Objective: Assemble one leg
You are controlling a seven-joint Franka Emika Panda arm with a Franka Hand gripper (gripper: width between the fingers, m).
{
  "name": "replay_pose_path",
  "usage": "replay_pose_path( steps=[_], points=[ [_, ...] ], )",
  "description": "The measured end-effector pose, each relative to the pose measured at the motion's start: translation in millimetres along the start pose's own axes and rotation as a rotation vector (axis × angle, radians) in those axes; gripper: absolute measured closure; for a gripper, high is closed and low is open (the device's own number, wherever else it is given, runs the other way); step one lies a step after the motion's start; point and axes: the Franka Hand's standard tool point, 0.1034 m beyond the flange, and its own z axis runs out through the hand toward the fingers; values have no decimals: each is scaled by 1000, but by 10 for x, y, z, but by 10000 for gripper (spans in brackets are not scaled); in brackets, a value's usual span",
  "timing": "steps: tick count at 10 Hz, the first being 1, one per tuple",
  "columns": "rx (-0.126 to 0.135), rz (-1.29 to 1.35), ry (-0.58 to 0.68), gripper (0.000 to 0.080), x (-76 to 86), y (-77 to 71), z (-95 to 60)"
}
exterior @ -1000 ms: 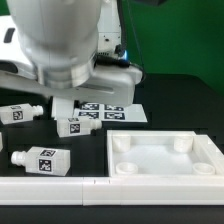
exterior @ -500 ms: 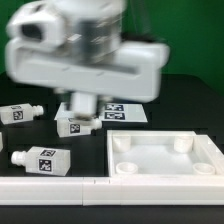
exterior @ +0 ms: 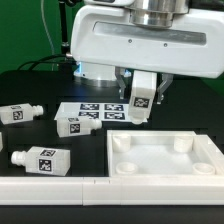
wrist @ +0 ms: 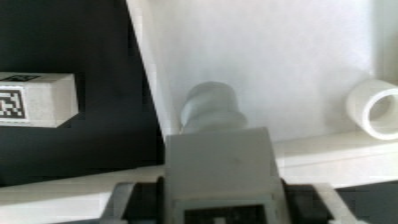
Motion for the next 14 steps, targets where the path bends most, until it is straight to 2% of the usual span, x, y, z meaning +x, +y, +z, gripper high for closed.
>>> replay_pose_path(
  steps=[1,2,4,5,6,8,9,10,11,14],
  points=[
    [26,38,81,515,-29,-123,39],
    [54,68,140,515,-172,-354,118],
    [128,111,258,515,-283,-890,135],
    [161,124,325,515,-328,-1051,140],
    [173,125,371,515,-353,-1067,165],
    [160,101,373,515,-360,-1034,202],
    [129,57,371,515,-353,-927,306],
    [99,18,370,515,-280,-833,355],
    [84,-11,384,515,-187,-782,350],
    [89,-16,393,515,-159,-837,336]
  ],
)
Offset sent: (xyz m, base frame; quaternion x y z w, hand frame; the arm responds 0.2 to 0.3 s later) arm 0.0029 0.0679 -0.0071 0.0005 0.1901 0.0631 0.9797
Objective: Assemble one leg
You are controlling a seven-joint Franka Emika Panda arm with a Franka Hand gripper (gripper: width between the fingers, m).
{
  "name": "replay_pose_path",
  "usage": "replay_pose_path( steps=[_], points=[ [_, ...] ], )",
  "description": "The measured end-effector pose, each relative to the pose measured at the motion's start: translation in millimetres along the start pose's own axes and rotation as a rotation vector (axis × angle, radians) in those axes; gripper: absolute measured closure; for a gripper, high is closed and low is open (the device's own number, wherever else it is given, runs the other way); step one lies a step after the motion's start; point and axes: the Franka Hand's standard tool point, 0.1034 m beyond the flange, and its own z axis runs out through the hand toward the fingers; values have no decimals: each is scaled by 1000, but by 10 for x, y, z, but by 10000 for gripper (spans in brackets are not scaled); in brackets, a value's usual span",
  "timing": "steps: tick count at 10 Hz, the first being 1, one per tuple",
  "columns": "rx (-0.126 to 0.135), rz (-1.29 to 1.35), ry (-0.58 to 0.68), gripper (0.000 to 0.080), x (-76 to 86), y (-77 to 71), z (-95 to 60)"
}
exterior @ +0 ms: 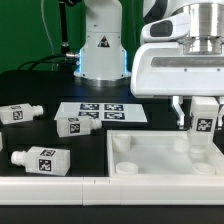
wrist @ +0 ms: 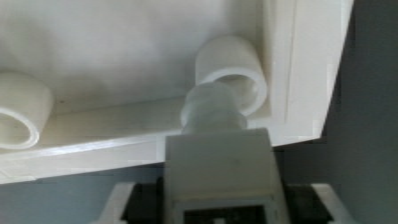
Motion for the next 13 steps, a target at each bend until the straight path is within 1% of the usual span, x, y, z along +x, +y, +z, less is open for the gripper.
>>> replay_pose_path(
  steps=[2,3,5,6,10,13],
  points=[
    [1,-5,1,515,1,-29,19],
    [3,-15,4,515,8,-94,72],
    [3,-13,13,515,19,-177,164],
    [5,-7,18,515,26,-196,170],
    [7,-18,31,515,37,-190,174],
    [4,-35,21,515,-23,-145,143]
  ],
)
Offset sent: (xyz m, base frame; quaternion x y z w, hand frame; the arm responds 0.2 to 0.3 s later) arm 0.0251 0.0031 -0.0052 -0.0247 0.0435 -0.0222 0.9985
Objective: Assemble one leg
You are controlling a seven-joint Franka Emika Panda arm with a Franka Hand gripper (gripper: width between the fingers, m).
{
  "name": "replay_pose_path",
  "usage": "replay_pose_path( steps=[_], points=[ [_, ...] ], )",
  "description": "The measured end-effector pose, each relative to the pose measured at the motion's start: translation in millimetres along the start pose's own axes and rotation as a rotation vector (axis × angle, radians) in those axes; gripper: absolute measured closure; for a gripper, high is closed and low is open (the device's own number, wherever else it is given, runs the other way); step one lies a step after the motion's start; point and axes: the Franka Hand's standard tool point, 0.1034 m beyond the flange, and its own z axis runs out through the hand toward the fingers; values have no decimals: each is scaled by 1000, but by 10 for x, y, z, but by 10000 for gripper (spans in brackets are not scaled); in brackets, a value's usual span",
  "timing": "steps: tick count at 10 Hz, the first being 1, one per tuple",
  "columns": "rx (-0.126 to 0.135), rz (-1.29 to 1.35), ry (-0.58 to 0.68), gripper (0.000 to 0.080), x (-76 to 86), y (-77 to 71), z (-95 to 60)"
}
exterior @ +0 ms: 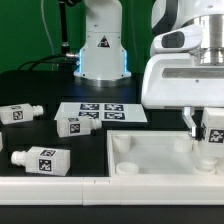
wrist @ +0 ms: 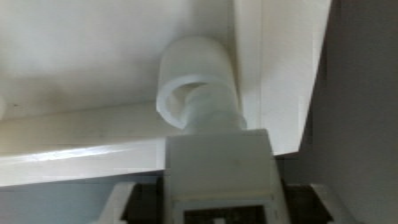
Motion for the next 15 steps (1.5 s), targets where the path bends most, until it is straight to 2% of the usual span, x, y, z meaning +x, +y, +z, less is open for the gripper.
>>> replay_pose_path(
  steps=[2,7,13,14,15],
  points=[
    [-1,-13,12,515,11,35,15],
    [-11,-21,-2,515,-96,33,138],
    [-7,5,47,515,-69,33,157],
    [-10,0,35,280,-74,40,160],
    [-11,-7,19,280,-46,43,131]
  ],
)
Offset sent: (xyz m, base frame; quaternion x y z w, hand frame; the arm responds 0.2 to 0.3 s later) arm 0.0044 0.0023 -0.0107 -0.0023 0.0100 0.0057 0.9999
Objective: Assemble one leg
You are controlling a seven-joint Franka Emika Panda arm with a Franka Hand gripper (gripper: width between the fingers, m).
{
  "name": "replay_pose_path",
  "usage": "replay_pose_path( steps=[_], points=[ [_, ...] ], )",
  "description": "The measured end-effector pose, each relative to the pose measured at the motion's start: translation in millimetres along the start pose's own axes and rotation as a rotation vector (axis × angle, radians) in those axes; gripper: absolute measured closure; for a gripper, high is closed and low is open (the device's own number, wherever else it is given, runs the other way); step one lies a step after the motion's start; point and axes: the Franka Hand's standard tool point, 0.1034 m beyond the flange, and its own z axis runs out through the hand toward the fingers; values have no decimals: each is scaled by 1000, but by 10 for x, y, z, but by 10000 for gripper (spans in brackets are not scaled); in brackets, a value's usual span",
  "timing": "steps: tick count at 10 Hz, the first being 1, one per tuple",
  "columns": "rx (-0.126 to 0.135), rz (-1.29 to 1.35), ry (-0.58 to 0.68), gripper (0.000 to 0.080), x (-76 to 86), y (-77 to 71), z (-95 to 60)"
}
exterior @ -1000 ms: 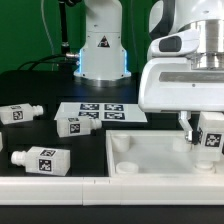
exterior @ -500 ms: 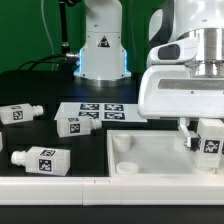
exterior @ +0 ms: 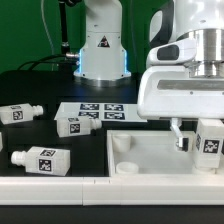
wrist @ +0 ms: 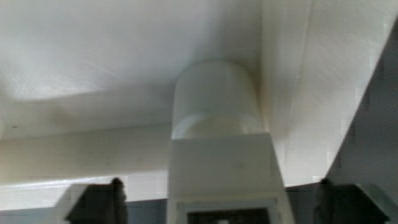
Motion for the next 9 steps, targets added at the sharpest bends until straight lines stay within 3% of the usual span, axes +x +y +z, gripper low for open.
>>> replay_pose_path(
  steps=[1,2,3,4,6,9],
  points=[
    [10,-9,5,177,107,-13,-117],
    [15,-16,-9,158,188,-4,-223],
    [1,-20,-121,158,182,40,-256],
    [-6,-3,-213,151,283,61,-308],
    [-27,13,-335,151,296,108,-264],
    [-58,41,-501,151,178,102,-178]
  ],
)
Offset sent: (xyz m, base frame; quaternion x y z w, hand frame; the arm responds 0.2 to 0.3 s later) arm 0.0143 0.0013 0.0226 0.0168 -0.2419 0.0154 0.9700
